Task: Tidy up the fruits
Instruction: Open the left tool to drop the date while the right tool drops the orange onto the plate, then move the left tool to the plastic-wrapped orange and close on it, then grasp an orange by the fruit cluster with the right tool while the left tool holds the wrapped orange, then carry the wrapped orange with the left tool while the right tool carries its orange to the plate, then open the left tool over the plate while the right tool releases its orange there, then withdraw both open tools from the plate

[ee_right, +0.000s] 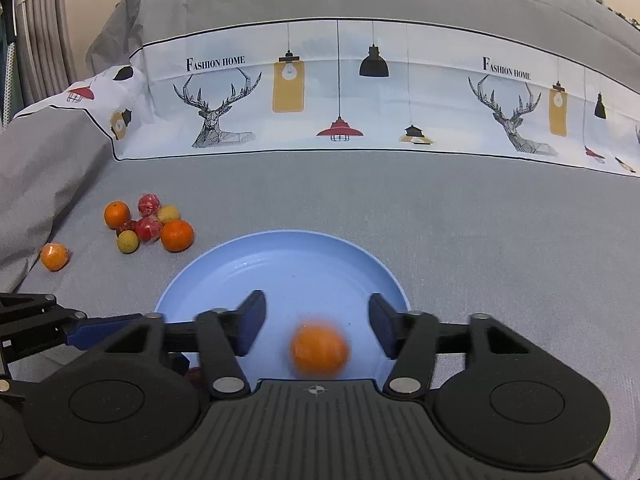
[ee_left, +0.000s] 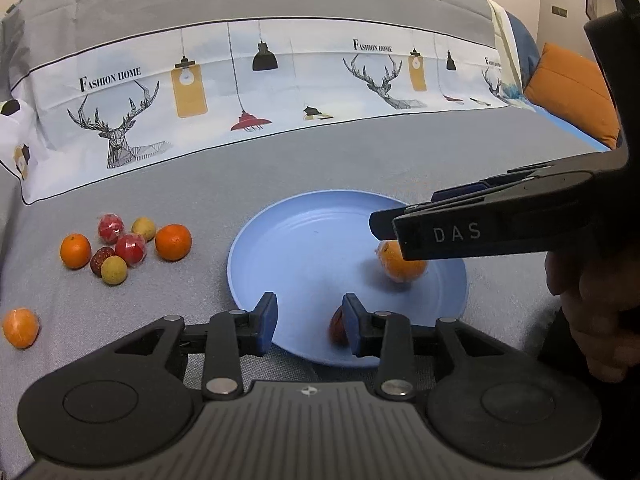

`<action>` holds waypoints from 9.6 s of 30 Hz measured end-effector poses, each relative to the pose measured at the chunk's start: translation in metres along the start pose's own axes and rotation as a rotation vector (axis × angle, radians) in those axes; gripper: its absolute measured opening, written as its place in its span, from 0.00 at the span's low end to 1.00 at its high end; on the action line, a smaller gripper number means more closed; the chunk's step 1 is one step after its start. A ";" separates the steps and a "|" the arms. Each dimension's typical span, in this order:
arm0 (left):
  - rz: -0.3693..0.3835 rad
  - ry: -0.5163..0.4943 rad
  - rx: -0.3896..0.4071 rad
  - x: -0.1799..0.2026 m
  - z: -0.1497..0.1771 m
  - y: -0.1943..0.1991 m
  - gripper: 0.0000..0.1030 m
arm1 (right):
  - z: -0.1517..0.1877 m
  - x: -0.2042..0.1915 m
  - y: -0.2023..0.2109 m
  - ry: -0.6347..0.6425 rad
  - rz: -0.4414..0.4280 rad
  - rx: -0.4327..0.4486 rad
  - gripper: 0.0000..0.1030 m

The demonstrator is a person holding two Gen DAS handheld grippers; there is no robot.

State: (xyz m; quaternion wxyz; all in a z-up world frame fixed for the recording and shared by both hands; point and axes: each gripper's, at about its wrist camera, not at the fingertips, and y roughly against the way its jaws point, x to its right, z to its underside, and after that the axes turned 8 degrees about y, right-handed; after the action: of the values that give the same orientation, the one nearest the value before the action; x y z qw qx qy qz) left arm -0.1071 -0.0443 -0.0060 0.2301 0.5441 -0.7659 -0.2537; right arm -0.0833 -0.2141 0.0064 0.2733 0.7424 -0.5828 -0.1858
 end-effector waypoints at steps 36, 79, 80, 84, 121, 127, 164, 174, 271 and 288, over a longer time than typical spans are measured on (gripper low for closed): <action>-0.396 0.305 0.050 -0.173 -0.057 0.028 0.41 | -0.003 0.011 0.010 -0.070 0.032 0.043 0.72; -0.314 0.306 -0.277 -0.189 -0.048 -0.013 0.40 | -0.094 -0.062 0.003 0.058 -0.138 -0.037 0.68; -0.314 0.296 -0.283 -0.187 -0.047 -0.015 0.40 | -0.098 -0.066 -0.006 0.081 -0.146 -0.046 0.66; -0.320 0.256 -0.291 -0.179 -0.046 -0.021 0.40 | -0.104 -0.082 -0.047 0.142 -0.170 -0.124 0.57; -0.313 0.204 -0.210 -0.161 -0.051 -0.002 0.25 | -0.116 -0.093 -0.082 0.129 -0.207 -0.116 0.34; -0.288 0.264 -0.197 -0.163 -0.066 0.026 0.28 | -0.103 -0.056 -0.010 0.049 -0.191 -0.024 0.35; -0.460 0.402 -0.462 -0.182 -0.085 -0.049 0.38 | -0.085 -0.020 0.003 0.017 -0.078 -0.070 0.35; -0.308 0.382 -0.238 -0.142 -0.104 -0.013 0.38 | -0.079 -0.014 0.001 0.009 -0.031 -0.091 0.35; -0.073 0.180 -0.164 -0.061 -0.087 -0.033 0.39 | -0.066 0.001 -0.020 0.006 0.054 -0.227 0.69; -0.103 0.210 -0.171 -0.069 -0.089 -0.032 0.20 | -0.066 -0.003 -0.023 0.003 0.047 -0.223 0.69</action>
State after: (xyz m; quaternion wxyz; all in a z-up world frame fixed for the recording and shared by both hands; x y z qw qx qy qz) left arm -0.0071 0.0001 0.0369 0.3411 0.5845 -0.6845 -0.2712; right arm -0.0274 -0.1948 0.0436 0.3595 0.6938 -0.5754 -0.2417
